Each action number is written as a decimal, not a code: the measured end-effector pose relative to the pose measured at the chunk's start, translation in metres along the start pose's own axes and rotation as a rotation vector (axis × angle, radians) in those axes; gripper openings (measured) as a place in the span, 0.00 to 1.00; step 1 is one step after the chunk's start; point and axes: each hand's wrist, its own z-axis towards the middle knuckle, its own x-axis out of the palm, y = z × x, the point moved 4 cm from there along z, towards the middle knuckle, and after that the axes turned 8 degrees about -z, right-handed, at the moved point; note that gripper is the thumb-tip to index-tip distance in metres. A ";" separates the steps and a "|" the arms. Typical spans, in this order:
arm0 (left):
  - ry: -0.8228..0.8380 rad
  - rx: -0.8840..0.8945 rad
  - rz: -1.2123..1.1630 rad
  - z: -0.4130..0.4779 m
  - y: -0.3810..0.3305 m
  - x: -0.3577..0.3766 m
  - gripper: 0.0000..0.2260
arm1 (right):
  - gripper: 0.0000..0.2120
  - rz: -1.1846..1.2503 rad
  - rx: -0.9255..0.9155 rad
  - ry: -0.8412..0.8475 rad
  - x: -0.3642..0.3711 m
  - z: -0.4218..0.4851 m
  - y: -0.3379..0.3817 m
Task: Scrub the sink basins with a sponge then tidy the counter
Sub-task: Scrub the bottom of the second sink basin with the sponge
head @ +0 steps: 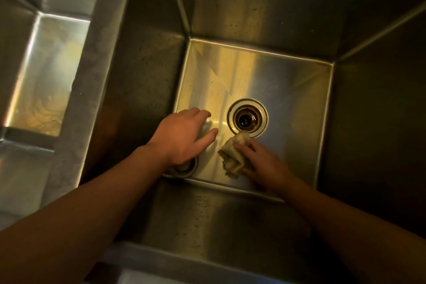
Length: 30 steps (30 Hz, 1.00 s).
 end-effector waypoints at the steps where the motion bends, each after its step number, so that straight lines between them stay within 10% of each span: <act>1: -0.032 0.017 0.000 -0.001 -0.002 -0.007 0.25 | 0.33 -0.014 -0.028 0.007 0.003 0.007 0.011; 30: -0.101 -0.129 0.019 -0.029 0.012 -0.031 0.25 | 0.32 -0.060 -0.190 -0.174 -0.010 0.138 0.057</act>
